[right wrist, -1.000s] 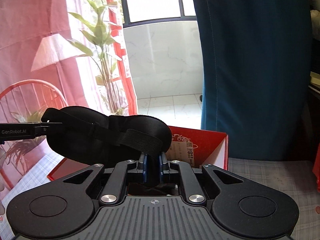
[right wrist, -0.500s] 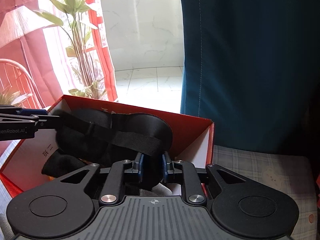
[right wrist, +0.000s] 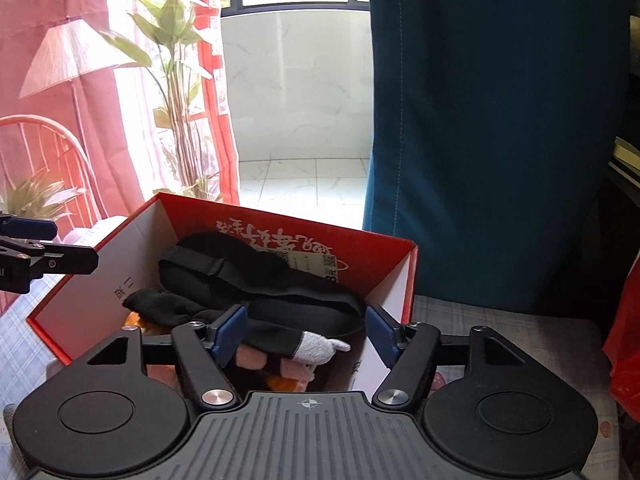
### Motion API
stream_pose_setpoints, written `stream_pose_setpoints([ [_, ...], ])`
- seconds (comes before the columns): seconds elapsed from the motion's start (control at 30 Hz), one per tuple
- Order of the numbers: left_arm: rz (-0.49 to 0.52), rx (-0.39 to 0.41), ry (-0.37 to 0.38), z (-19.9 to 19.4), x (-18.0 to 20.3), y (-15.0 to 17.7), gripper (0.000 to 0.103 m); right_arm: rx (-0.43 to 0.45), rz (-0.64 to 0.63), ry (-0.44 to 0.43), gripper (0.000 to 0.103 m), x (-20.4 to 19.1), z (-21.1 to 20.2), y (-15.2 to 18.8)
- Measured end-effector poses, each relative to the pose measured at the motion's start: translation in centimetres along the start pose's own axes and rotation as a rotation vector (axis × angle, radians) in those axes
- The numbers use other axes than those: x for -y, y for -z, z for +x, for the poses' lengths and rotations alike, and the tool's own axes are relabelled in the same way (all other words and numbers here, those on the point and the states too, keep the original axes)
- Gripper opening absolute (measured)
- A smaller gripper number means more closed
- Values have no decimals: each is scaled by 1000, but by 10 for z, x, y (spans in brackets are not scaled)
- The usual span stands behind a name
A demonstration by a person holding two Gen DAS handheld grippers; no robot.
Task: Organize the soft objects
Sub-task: 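Raise the open left tool out of the red box, then move both open tools down to the grey knit towel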
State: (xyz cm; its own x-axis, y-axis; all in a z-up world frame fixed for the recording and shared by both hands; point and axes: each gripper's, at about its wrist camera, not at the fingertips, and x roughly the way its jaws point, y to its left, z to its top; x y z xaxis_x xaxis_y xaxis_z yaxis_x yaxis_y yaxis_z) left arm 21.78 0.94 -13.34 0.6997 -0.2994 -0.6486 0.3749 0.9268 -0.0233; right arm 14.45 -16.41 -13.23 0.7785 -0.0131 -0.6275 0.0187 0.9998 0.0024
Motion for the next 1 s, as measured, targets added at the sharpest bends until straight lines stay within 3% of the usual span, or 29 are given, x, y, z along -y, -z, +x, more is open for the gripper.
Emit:
stream_pose_setpoints([
  [0.23, -11, -33, 1, -26, -5, 33, 103, 46, -4, -27, 103, -26, -39, 27],
  [0.5, -11, -13, -19, -60, -13, 69, 103, 89, 48, -69, 103, -37, -70, 50],
  [0.67, 3, -3, -31, -74, -15, 82, 103, 103, 27, -50, 103, -53, -83, 69],
  [0.77, 7, 8, -38, -83, -15, 91, 103, 86, 24, -103, 103, -61, -88, 79],
  [1.0, -14, 4, -33, -91, -17, 117, 103, 63, -47, -138, 103, -84, -101, 100],
])
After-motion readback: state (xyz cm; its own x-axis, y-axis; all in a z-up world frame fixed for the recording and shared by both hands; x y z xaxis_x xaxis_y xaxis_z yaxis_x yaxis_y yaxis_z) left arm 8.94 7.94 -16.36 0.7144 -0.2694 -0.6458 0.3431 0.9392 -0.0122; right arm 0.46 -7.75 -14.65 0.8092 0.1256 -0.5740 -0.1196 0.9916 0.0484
